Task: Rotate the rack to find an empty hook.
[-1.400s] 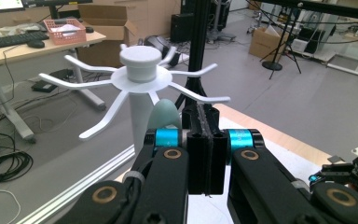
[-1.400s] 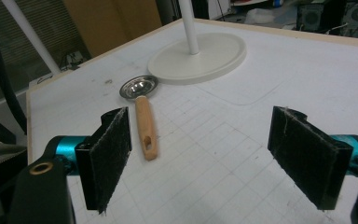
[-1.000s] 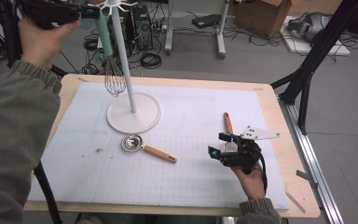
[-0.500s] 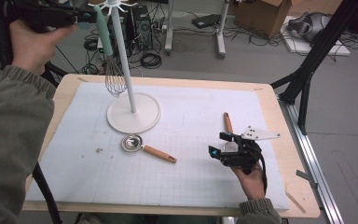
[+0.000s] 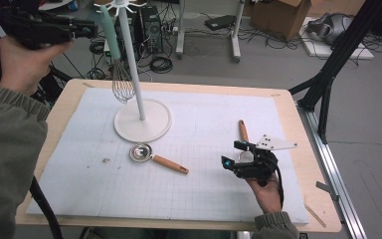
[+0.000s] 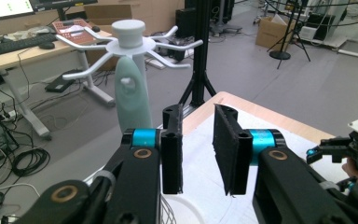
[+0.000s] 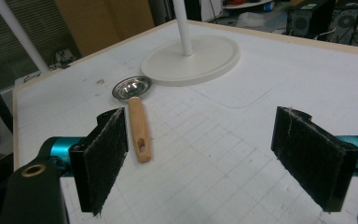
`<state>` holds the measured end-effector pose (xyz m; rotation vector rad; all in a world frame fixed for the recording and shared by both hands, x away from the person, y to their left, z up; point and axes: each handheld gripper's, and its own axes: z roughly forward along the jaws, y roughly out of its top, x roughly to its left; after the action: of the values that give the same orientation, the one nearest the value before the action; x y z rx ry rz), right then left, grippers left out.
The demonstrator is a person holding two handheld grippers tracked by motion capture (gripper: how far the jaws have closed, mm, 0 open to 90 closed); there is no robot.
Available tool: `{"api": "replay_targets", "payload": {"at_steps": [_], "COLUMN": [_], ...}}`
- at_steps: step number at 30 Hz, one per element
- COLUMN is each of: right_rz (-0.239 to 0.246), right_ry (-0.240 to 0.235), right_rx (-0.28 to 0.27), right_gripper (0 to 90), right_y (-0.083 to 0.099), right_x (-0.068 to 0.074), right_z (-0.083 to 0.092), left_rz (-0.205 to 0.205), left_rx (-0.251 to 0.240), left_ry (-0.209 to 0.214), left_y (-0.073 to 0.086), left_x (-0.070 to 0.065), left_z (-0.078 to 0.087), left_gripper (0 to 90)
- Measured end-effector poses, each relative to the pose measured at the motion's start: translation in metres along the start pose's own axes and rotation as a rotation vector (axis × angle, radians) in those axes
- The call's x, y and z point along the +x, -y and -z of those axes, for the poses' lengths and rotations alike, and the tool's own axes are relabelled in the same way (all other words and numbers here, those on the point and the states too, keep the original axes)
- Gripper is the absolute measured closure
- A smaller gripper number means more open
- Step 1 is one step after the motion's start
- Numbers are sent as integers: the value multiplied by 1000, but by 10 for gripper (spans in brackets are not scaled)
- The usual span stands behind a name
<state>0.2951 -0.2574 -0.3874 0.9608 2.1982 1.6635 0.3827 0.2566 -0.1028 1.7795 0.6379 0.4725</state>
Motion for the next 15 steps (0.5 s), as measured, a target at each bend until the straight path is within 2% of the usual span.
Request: {"api": "replay_targets", "payload": {"at_steps": [6, 9, 15], "right_rz": [3, 5, 5], "right_ry": [1, 3, 5], "right_rx": [-1, 0, -3], "right_gripper": [176, 176, 176], "right_y": [0, 0, 0], "right_x": [1, 1, 2], "right_z": [0, 0, 0], "left_rz": [14, 10, -6], "left_rx": [-4, -10, 9], "left_ry": [13, 14, 1], "left_y": [11, 19, 33], "left_x": [-5, -9, -16], "left_z": [8, 12, 22], "left_gripper": [630, 590, 544]}}
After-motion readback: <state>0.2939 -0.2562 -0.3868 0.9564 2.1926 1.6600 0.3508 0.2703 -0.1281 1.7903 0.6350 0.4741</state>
